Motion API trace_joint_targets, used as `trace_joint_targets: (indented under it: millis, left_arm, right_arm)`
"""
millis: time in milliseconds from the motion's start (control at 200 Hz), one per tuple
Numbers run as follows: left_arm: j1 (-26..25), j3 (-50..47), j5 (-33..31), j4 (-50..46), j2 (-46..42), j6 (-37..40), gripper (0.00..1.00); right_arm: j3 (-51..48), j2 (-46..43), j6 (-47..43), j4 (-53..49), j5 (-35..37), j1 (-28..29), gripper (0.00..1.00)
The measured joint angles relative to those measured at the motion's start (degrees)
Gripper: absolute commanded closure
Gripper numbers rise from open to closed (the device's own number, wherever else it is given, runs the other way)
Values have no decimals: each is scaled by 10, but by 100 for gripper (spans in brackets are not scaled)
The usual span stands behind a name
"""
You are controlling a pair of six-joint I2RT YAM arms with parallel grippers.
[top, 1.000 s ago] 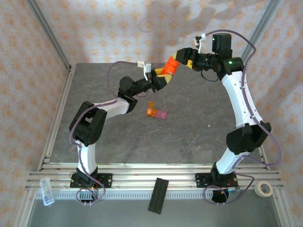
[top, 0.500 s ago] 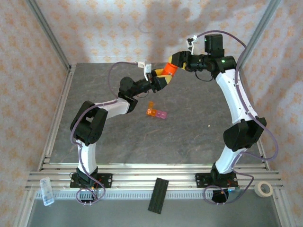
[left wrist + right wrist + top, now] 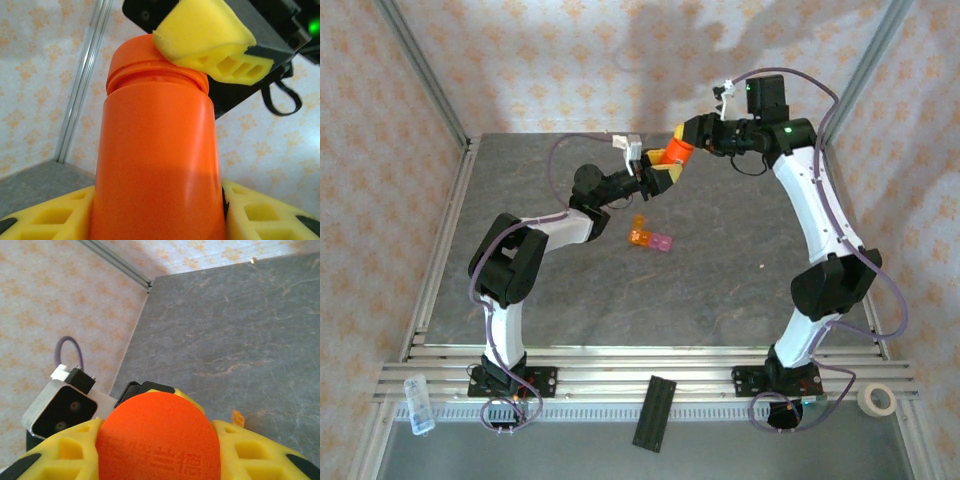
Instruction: Sort the pills into containers
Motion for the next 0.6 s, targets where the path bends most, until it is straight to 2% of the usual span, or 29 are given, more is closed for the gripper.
trace_joint_targets:
  millis: [135, 350, 475, 596]
  left_arm:
    - [-3, -39, -27, -9, -2, 74, 100]
    - [-30, -107, -123, -50, -14, 208, 100]
    - [-38, -116, -155, -59, -14, 249, 100]
    - [-38, -116, -171, -59, -14, 266, 100]
  right_arm:
    - [-39, -3, 27, 12, 55, 21, 79]
    - [-155, -33, 117, 82, 185, 66, 79]
    - [-205, -56, 161, 131, 270, 97, 78]
    - [-218, -62, 190, 158, 311, 111, 74]
